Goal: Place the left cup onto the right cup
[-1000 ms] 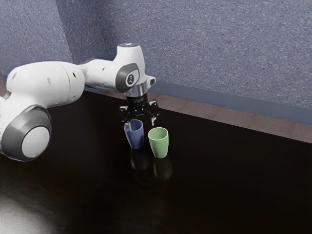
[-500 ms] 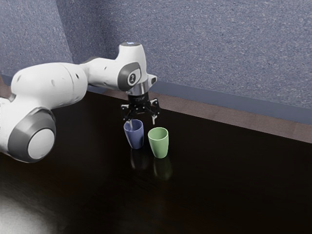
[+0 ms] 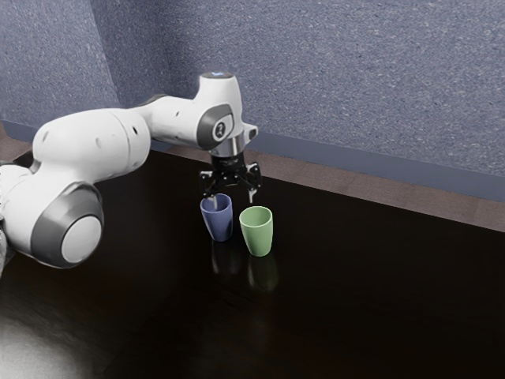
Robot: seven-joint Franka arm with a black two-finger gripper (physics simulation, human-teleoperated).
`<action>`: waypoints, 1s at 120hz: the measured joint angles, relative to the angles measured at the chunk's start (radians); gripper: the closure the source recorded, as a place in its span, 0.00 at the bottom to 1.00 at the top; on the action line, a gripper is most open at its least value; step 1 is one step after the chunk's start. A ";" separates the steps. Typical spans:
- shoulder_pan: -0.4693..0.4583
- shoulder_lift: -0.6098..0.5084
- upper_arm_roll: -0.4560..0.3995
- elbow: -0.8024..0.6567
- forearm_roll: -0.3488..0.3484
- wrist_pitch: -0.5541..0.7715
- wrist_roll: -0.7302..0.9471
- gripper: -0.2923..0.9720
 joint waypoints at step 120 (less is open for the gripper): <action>0.000 0.070 0.002 0.065 0.006 -0.015 0.002 0.34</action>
